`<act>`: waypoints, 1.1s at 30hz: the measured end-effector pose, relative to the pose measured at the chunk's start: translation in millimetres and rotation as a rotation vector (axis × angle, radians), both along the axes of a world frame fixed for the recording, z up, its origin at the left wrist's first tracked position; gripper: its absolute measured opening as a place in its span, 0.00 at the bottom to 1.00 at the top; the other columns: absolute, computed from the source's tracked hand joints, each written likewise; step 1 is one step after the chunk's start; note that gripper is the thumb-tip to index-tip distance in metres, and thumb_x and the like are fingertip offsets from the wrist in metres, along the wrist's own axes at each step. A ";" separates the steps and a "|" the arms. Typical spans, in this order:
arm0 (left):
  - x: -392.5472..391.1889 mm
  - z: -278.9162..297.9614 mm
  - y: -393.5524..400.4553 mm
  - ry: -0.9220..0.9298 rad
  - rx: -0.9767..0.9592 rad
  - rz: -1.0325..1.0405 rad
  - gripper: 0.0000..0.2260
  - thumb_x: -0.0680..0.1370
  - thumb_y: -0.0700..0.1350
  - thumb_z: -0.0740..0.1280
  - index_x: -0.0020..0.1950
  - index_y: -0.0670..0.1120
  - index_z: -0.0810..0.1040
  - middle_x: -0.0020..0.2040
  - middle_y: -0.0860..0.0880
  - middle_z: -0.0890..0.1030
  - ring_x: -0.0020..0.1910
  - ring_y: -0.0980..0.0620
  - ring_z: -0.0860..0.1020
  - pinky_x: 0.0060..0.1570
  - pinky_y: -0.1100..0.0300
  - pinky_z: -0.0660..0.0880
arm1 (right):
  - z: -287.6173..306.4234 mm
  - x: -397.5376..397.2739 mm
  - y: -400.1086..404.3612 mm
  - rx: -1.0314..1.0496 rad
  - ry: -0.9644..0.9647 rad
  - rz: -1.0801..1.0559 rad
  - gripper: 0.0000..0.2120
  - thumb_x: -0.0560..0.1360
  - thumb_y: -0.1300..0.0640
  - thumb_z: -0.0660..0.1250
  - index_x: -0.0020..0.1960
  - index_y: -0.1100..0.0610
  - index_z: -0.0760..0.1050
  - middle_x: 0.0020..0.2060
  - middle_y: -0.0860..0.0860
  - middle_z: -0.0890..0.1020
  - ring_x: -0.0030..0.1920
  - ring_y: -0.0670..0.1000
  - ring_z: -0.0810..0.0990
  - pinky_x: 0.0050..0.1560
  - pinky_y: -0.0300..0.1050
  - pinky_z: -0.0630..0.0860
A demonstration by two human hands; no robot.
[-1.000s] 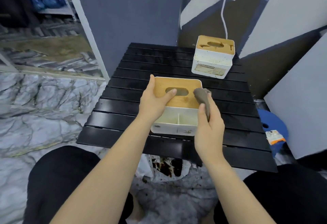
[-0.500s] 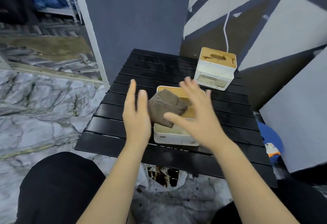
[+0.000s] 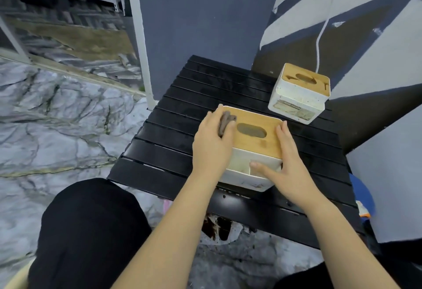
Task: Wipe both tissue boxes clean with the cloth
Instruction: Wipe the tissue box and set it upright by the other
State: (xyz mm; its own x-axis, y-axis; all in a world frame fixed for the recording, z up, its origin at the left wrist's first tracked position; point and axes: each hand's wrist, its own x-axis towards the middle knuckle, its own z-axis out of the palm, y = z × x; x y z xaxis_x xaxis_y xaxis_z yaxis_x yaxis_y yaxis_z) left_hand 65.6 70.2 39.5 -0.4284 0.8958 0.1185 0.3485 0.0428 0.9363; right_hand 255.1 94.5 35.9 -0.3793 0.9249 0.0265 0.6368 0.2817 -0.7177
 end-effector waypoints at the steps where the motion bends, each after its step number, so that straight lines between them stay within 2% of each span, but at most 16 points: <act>1: -7.3 3.0 2.0 -0.199 -0.021 -0.014 0.21 0.83 0.53 0.65 0.76 0.55 0.71 0.73 0.57 0.73 0.67 0.60 0.71 0.64 0.65 0.69 | -1.6 -0.4 0.8 0.006 0.004 -0.006 0.53 0.72 0.38 0.72 0.84 0.46 0.42 0.81 0.33 0.39 0.76 0.29 0.45 0.67 0.25 0.49; 2: -14.0 5.0 4.0 -0.360 -0.031 -0.030 0.21 0.83 0.53 0.65 0.76 0.54 0.71 0.71 0.59 0.75 0.66 0.62 0.72 0.63 0.67 0.69 | -2.6 -0.9 1.4 0.011 0.007 -0.015 0.51 0.73 0.40 0.71 0.84 0.46 0.42 0.81 0.34 0.40 0.75 0.29 0.45 0.68 0.25 0.48; 4: -21.2 1.4 5.4 -0.560 -0.074 -0.026 0.20 0.83 0.55 0.64 0.74 0.53 0.74 0.69 0.58 0.77 0.65 0.60 0.75 0.65 0.63 0.72 | -5.3 -3.2 1.5 0.020 0.012 -0.032 0.49 0.76 0.43 0.71 0.84 0.47 0.43 0.82 0.35 0.40 0.75 0.29 0.45 0.70 0.27 0.48; 7: -18.4 -11.7 -3.3 -0.674 -0.171 0.032 0.20 0.83 0.60 0.61 0.68 0.52 0.80 0.61 0.54 0.83 0.60 0.54 0.81 0.56 0.60 0.76 | -11.0 -7.8 0.8 0.038 0.065 -0.067 0.48 0.77 0.48 0.72 0.85 0.48 0.44 0.82 0.37 0.41 0.76 0.31 0.46 0.72 0.28 0.48; 10: -11.4 -22.9 -16.7 -0.748 -0.093 0.005 0.20 0.82 0.62 0.60 0.66 0.54 0.81 0.60 0.55 0.85 0.61 0.54 0.81 0.62 0.59 0.75 | -16.1 -12.1 -1.2 0.017 0.220 -0.106 0.47 0.77 0.52 0.73 0.84 0.46 0.45 0.82 0.37 0.46 0.80 0.37 0.49 0.80 0.42 0.51; 12: -13.7 -30.2 -23.8 -0.686 -0.045 -0.091 0.27 0.76 0.67 0.65 0.72 0.56 0.76 0.66 0.58 0.81 0.65 0.59 0.77 0.69 0.59 0.72 | -23.4 -15.4 -6.5 -0.031 0.390 -0.156 0.47 0.76 0.55 0.75 0.84 0.44 0.47 0.80 0.36 0.59 0.79 0.42 0.60 0.81 0.51 0.59; 15: -24.3 -43.2 -33.1 -0.460 -0.034 -0.345 0.43 0.69 0.56 0.80 0.79 0.55 0.63 0.72 0.59 0.75 0.70 0.62 0.73 0.68 0.63 0.72 | -27.5 -15.5 -10.3 -0.063 0.538 -0.187 0.45 0.74 0.53 0.78 0.82 0.46 0.54 0.70 0.36 0.73 0.71 0.41 0.73 0.75 0.55 0.70; 17: -32.9 -48.2 -33.3 -0.338 -0.074 -0.417 0.53 0.65 0.50 0.84 0.82 0.57 0.55 0.77 0.59 0.69 0.74 0.62 0.69 0.70 0.62 0.71 | -24.0 -5.6 -6.9 -0.100 0.548 -0.095 0.43 0.71 0.48 0.79 0.80 0.45 0.60 0.71 0.41 0.75 0.71 0.44 0.75 0.72 0.53 0.74; 19: -37.5 -48.1 -31.6 -0.249 -0.107 -0.397 0.55 0.64 0.49 0.85 0.82 0.60 0.53 0.76 0.62 0.69 0.73 0.64 0.68 0.70 0.63 0.71 | -20.6 6.0 -4.2 -0.170 0.505 0.037 0.51 0.67 0.52 0.82 0.81 0.44 0.57 0.73 0.41 0.73 0.73 0.45 0.73 0.70 0.47 0.75; 21: -36.0 -44.6 -30.2 -0.234 -0.120 -0.361 0.52 0.65 0.47 0.85 0.81 0.58 0.58 0.71 0.64 0.75 0.69 0.65 0.73 0.66 0.63 0.73 | -24.3 12.7 -6.5 -0.163 0.415 0.089 0.62 0.63 0.61 0.85 0.83 0.44 0.48 0.73 0.33 0.70 0.73 0.39 0.70 0.68 0.37 0.73; 23: -31.6 -38.7 -31.1 -0.214 -0.112 -0.298 0.43 0.66 0.44 0.84 0.76 0.56 0.68 0.64 0.63 0.81 0.63 0.65 0.78 0.61 0.66 0.75 | -31.0 11.8 -9.9 -0.117 0.389 0.030 0.65 0.63 0.61 0.85 0.83 0.42 0.43 0.70 0.25 0.69 0.72 0.33 0.69 0.67 0.31 0.71; 25: -29.8 -32.8 -35.7 -0.185 -0.107 -0.225 0.30 0.68 0.41 0.82 0.67 0.54 0.77 0.56 0.62 0.84 0.57 0.64 0.81 0.55 0.68 0.77 | -34.7 9.3 -11.1 -0.075 0.402 -0.036 0.66 0.65 0.60 0.84 0.82 0.38 0.39 0.69 0.22 0.68 0.70 0.32 0.71 0.64 0.27 0.70; 27: -35.5 -28.8 -41.4 -0.276 -0.138 -0.121 0.20 0.69 0.40 0.81 0.59 0.52 0.83 0.50 0.57 0.87 0.52 0.59 0.84 0.50 0.63 0.79 | -37.2 10.6 -9.4 -0.043 0.409 -0.058 0.65 0.65 0.61 0.84 0.81 0.34 0.40 0.72 0.27 0.69 0.71 0.38 0.73 0.68 0.34 0.72; 30: -51.8 -12.1 -43.7 -0.661 -0.177 0.110 0.14 0.71 0.39 0.78 0.55 0.46 0.84 0.49 0.46 0.88 0.49 0.47 0.86 0.51 0.51 0.81 | -36.4 11.6 -8.2 -0.005 0.351 -0.078 0.58 0.64 0.59 0.85 0.79 0.31 0.53 0.74 0.39 0.69 0.72 0.45 0.73 0.72 0.53 0.73; 31: -52.9 -1.9 -42.6 -0.665 -0.134 0.148 0.12 0.72 0.40 0.77 0.54 0.47 0.84 0.50 0.46 0.88 0.50 0.46 0.86 0.53 0.49 0.81 | -36.1 11.5 -8.4 -0.006 0.337 -0.079 0.57 0.64 0.59 0.85 0.78 0.32 0.55 0.74 0.40 0.70 0.71 0.45 0.72 0.72 0.54 0.73; 33: -43.7 22.9 -39.5 -0.483 0.017 0.134 0.14 0.74 0.46 0.77 0.59 0.50 0.83 0.54 0.50 0.86 0.55 0.50 0.84 0.58 0.51 0.80 | -36.8 11.7 -8.1 -0.021 0.324 -0.088 0.56 0.64 0.59 0.85 0.77 0.31 0.55 0.73 0.41 0.71 0.71 0.45 0.73 0.72 0.55 0.73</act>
